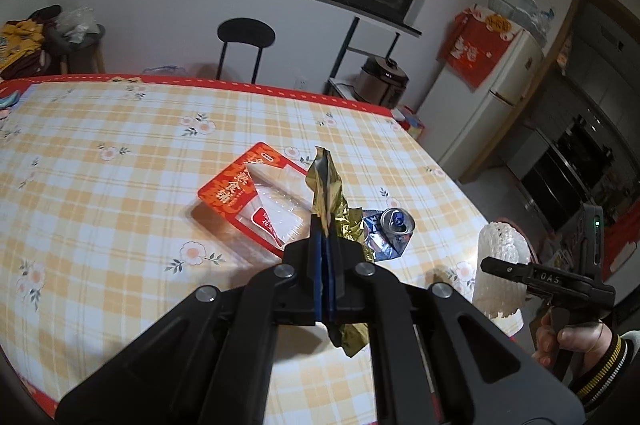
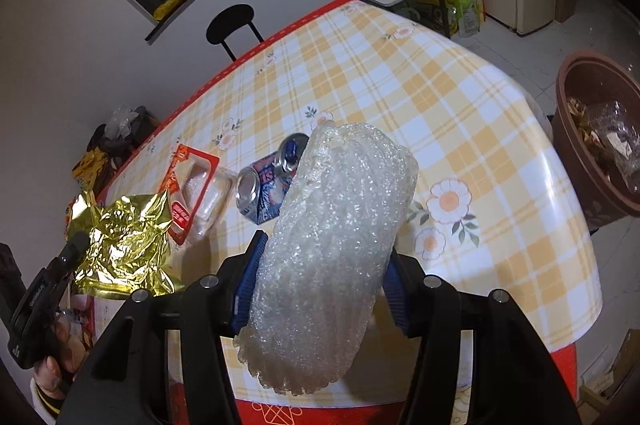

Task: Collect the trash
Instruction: 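Carry the bubble-wrap pad over the brown bin with the right gripper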

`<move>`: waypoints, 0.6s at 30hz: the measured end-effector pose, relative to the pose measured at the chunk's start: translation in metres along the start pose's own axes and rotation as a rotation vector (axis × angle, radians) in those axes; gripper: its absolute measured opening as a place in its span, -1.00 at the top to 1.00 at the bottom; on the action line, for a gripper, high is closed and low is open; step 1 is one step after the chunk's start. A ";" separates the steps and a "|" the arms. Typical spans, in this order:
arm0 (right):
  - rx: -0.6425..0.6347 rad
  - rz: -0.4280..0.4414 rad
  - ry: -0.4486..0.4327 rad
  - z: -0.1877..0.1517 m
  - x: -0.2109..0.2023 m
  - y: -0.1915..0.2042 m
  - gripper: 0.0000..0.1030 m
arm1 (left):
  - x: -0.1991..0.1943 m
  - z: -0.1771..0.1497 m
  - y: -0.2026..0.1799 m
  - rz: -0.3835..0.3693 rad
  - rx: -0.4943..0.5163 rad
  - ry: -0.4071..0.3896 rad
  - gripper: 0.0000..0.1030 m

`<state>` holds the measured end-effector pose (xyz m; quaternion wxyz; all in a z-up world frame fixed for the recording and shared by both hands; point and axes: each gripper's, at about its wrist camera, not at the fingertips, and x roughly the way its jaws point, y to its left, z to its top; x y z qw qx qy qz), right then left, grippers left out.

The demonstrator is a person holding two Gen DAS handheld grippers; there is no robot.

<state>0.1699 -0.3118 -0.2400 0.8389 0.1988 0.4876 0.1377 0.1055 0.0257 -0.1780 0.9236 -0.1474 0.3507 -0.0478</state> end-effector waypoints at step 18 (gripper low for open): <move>0.054 0.007 -0.087 0.045 -0.070 -0.119 -0.04 | -0.031 0.009 -0.109 0.031 -0.009 -0.108 0.89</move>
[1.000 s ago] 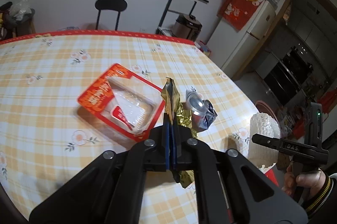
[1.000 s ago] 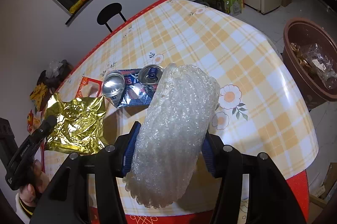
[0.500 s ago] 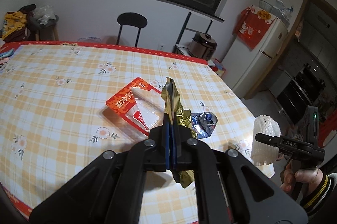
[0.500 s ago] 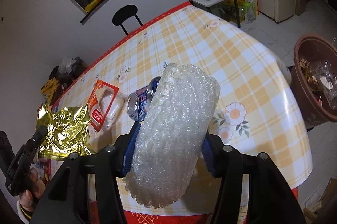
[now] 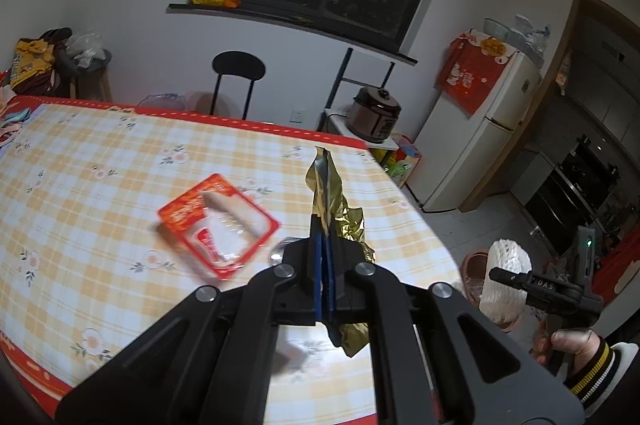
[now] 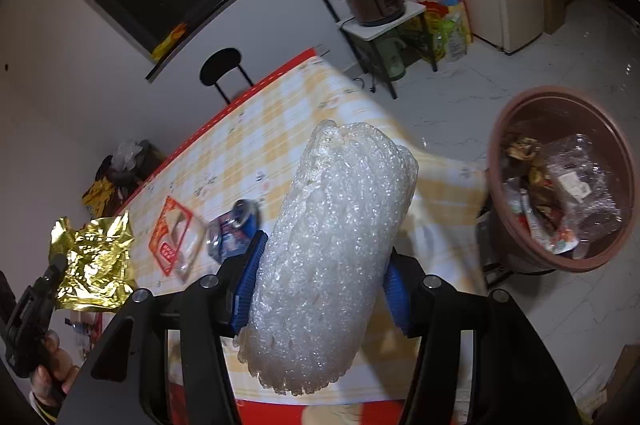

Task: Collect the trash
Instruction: 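Carry the bubble-wrap pad over the brown bin with the right gripper, then open the right gripper to drop the bubble-wrap pad into the bin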

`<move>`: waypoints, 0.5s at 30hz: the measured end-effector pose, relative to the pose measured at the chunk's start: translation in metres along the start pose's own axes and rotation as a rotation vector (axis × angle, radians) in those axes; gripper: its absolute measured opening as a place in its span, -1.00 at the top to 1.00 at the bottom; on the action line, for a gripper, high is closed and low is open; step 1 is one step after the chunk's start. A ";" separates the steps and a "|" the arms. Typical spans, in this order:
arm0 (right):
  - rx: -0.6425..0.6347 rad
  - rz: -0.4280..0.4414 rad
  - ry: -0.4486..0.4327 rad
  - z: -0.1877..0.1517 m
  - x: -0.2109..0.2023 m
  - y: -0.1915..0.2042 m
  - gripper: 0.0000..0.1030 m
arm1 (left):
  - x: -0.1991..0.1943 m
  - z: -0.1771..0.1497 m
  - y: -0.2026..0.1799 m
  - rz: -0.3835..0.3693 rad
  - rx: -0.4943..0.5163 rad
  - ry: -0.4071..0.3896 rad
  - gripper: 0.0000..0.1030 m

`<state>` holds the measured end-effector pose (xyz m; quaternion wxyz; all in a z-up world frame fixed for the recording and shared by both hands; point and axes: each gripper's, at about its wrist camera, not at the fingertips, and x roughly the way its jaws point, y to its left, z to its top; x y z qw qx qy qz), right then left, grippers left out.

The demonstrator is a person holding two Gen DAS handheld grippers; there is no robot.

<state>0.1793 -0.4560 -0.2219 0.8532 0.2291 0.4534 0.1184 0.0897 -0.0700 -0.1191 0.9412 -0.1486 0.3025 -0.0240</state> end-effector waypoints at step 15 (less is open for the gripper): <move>-0.016 -0.180 -0.034 0.074 -0.017 -0.151 -0.07 | 0.006 -0.015 -0.080 0.029 -0.011 -0.003 0.88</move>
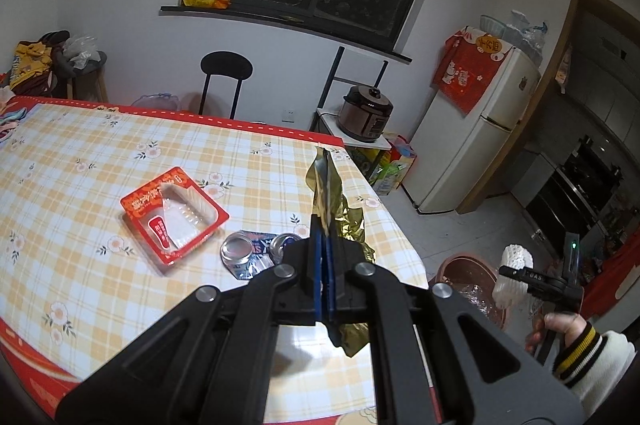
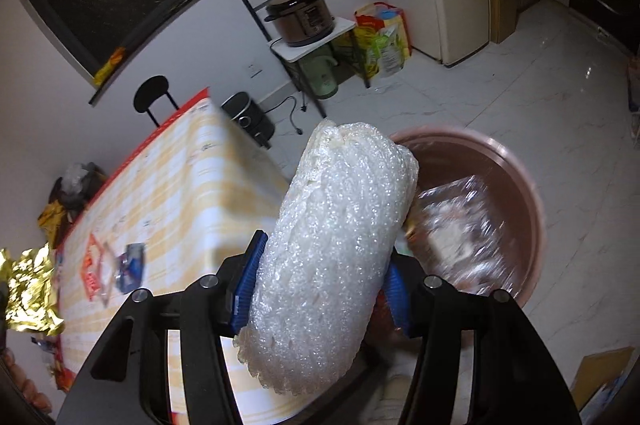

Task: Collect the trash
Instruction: 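Open the right gripper to drop the bubble-wrap pad into the bin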

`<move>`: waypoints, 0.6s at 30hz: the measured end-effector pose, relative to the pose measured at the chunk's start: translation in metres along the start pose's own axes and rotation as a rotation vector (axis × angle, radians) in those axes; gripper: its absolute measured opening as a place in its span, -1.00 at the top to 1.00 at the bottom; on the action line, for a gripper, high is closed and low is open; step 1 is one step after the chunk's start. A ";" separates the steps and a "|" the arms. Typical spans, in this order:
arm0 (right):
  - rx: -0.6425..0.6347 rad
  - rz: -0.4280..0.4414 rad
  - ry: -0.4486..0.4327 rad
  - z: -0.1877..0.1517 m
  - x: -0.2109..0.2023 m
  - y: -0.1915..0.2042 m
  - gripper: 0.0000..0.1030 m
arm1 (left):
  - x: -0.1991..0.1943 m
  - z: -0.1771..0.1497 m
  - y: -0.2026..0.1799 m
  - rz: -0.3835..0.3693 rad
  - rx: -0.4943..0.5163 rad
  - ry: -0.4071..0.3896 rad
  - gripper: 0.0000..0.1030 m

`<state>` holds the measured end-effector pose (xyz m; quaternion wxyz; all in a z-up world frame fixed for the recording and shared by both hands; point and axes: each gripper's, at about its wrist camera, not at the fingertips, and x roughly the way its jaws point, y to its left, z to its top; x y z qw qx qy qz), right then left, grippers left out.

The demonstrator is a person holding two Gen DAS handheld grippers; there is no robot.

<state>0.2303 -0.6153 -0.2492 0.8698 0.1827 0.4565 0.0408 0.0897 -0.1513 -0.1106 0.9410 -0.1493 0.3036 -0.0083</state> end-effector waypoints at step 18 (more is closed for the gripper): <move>-0.053 -0.044 0.028 0.013 0.029 0.001 -0.71 | -0.008 -0.002 -0.021 0.042 0.034 0.002 0.88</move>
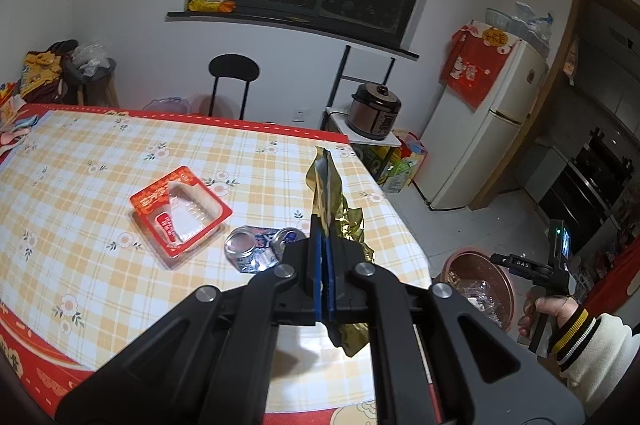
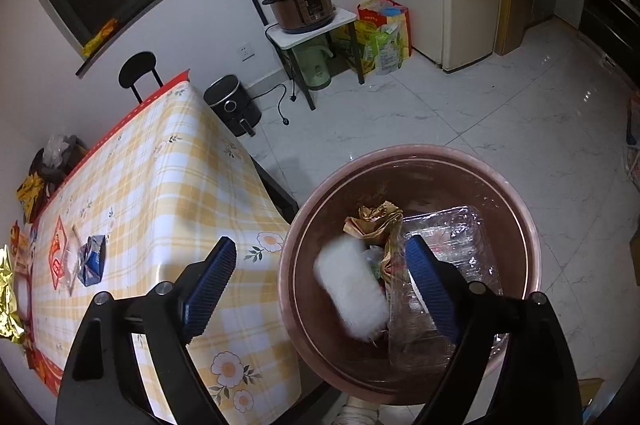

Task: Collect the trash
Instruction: 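Open the right gripper to drop the bubble-wrap pad into the bin, then carry the gold foil wrapper over the bin and open the left gripper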

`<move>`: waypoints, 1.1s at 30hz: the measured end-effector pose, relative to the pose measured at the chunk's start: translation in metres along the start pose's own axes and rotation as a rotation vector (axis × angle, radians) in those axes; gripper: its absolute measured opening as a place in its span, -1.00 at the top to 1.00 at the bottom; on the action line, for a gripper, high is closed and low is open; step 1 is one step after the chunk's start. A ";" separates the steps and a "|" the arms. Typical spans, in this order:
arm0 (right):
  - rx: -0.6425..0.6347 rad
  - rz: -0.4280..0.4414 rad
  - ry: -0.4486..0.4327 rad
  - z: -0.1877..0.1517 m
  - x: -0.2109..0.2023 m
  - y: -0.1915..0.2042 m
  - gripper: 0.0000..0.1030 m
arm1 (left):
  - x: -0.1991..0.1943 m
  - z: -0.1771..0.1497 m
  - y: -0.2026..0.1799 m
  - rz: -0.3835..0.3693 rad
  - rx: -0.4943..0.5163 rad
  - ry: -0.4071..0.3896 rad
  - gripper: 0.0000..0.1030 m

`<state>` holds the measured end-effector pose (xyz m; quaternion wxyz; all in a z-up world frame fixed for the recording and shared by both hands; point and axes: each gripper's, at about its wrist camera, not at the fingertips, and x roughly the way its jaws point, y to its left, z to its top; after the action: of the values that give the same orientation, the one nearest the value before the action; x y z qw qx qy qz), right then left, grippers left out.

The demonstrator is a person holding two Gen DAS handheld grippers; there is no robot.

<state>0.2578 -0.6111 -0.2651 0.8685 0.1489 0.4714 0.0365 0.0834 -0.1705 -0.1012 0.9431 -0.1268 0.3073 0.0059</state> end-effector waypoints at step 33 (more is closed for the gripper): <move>0.266 -0.258 -0.370 -0.061 -0.220 -0.163 -0.90 | 0.151 -0.035 -0.241 -0.358 0.315 0.180 0.88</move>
<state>0.0732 -0.7981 -0.1660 0.9101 0.2047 0.3204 -0.1648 0.2074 -0.4228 -0.1595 0.9061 -0.0309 0.3597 -0.2206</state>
